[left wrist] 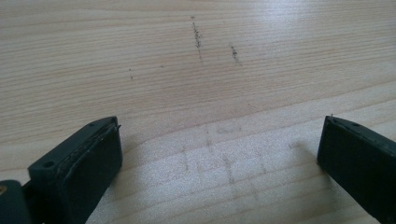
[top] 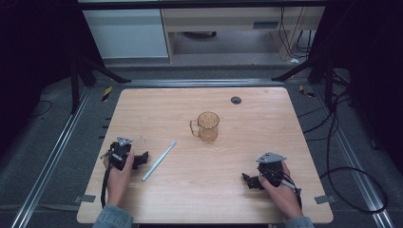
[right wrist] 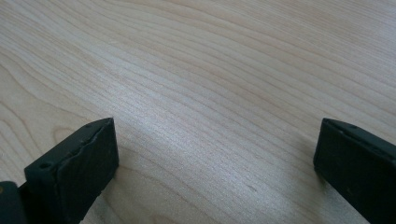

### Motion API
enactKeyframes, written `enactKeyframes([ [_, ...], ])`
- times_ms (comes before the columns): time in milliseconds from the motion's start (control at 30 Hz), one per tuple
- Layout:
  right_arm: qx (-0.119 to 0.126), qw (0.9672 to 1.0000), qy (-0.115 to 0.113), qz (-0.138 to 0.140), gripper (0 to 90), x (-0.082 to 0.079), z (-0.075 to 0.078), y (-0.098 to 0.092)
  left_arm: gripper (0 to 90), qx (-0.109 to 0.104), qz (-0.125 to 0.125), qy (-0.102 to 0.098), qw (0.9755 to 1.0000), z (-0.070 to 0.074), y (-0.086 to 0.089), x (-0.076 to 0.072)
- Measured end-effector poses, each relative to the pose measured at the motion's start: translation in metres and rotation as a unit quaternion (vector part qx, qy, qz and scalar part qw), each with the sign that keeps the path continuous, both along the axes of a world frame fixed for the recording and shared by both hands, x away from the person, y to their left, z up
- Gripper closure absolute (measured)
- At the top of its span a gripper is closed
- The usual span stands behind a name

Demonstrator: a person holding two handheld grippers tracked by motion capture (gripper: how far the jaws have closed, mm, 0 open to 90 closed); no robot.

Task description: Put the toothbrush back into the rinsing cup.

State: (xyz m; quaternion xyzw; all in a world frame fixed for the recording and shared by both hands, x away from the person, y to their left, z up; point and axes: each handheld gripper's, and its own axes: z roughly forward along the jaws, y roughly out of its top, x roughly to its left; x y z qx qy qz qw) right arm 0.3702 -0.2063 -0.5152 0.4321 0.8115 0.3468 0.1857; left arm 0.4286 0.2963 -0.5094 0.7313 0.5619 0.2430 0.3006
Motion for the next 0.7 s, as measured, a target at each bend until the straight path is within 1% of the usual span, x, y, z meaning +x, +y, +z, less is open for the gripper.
enactKeyframes([
  [167,0.001,1.0,0.001,0.0,0.3,0.0,0.0,0.0,0.0,-0.001,-0.002,0.0,1.0,0.0,0.0,-0.001],
  [267,0.001,1.0,0.002,-0.001,0.3,0.0,0.0,0.0,0.0,-0.001,-0.009,0.0,1.0,0.0,0.001,0.0],
  [300,0.001,1.0,0.002,-0.001,0.3,0.0,0.0,0.0,0.9,-0.008,-0.021,0.001,0.9997,0.001,0.001,0.0],
  [333,0.001,1.0,0.002,-0.001,0.3,0.0,0.0,0.0,2.3,-0.025,-0.028,0.005,0.9993,0.004,0.003,-0.001],
  [367,0.001,1.0,0.002,-0.001,0.3,0.0,0.0,0.0,3.7,-0.045,-0.035,0.004,0.9984,0.007,0.005,-0.001],
  [400,0.001,1.0,0.002,-0.001,0.4,0.0,0.0,0.0,4.2,-0.043,-0.04,0.0,0.9983,0.01,0.006,-0.003],
  [433,0.001,1.0,0.002,-0.001,0.4,0.0,0.0,0.0,4.1,-0.043,-0.04,0.0,0.9983,0.01,0.006,-0.003],
  [467,0.0,1.0,0.001,0.0,0.4,0.0,0.0,0.0,4.0,-0.025,-0.037,-0.009,0.999,0.017,0.006,-0.006],
  [500,0.0,1.0,0.001,0.0,0.4,0.0,0.0,0.0,4.1,-0.025,-0.037,-0.009,0.999,0.017,0.006,-0.006],
  [533,0.0,1.0,0.001,0.0,0.4,0.0,0.0,0.0,4.2,-0.017,-0.048,-0.01,0.9986,0.026,0.004,-0.008],
  [567,0.0,1.0,0.001,0.0,0.4,0.0,0.0,0.0,4.2,-0.017,-0.048,-0.01,0.9986,0.026,0.004,-0.008],
  [600,0.0,1.0,0.002,-0.001,0.4,0.0,0.0,0.0,4.2,-0.01,-0.053,-0.013,0.9984,0.031,0.002,-0.008],
  [633,0.002,1.0,0.002,0.0,0.4,0.0,0.0,0.0,4.2,-0.001,-0.061,-0.017,0.998,0.037,0.0,-0.009],
  [667,0.001,1.0,0.001,0.0,0.3,0.0,0.0,0.0,4.2,0.009,-0.077,-0.022,0.9967,0.047,-0.007,-0.011],
  [700,0.0,1.0,0.001,0.0,0.4,0.0,0.0,0.0,4.2,0.009,-0.077,-0.022,0.9967,0.047,-0.007,-0.011],
])
